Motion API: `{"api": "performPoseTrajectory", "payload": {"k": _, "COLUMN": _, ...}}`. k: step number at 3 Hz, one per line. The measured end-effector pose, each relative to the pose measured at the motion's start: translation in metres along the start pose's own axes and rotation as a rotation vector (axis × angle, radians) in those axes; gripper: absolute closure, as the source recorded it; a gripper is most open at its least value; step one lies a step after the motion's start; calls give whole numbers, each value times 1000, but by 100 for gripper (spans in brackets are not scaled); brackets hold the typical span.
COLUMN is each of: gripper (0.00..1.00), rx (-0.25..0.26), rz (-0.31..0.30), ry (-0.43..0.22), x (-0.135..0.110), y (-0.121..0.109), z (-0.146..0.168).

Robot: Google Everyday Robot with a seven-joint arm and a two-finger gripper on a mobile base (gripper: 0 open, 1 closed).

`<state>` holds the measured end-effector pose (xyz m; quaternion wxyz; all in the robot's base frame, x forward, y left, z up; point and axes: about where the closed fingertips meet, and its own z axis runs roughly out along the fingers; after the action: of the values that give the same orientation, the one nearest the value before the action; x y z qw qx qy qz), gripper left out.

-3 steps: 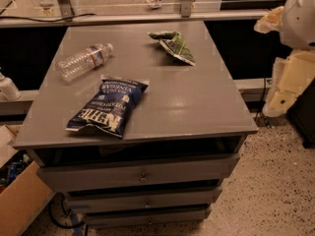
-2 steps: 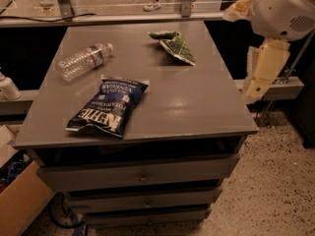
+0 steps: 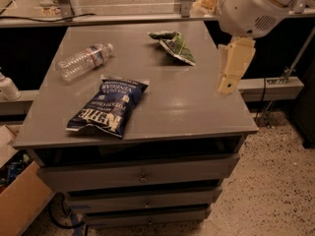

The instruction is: Place water bottle upright

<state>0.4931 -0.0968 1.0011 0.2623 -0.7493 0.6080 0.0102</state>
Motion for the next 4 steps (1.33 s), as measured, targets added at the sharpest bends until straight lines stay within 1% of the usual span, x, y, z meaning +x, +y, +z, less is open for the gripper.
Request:
{"api": "performPoseTrajectory", "payload": {"k": 1, "gripper": 0, "rx": 12, "rz": -44, "ry": -61, "x": -21, "y": -25, "z": 23}}
{"api": "performPoseTrajectory", "payload": {"k": 2, "gripper": 0, "rx": 21, "rz": -98, "ry": -124, "x": -47, "y": -60, "z": 61}}
{"api": "performPoseTrajectory", "payload": {"k": 3, "gripper": 0, "rx": 37, "rz": -155, "ry": -136, "x": -67, "y": -86, "z": 92}}
{"api": "performPoseTrajectory", "payload": {"k": 4, "gripper": 0, "rx": 46, "rz": -203, "ry": -119, "x": -83, "y": -112, "z": 125}}
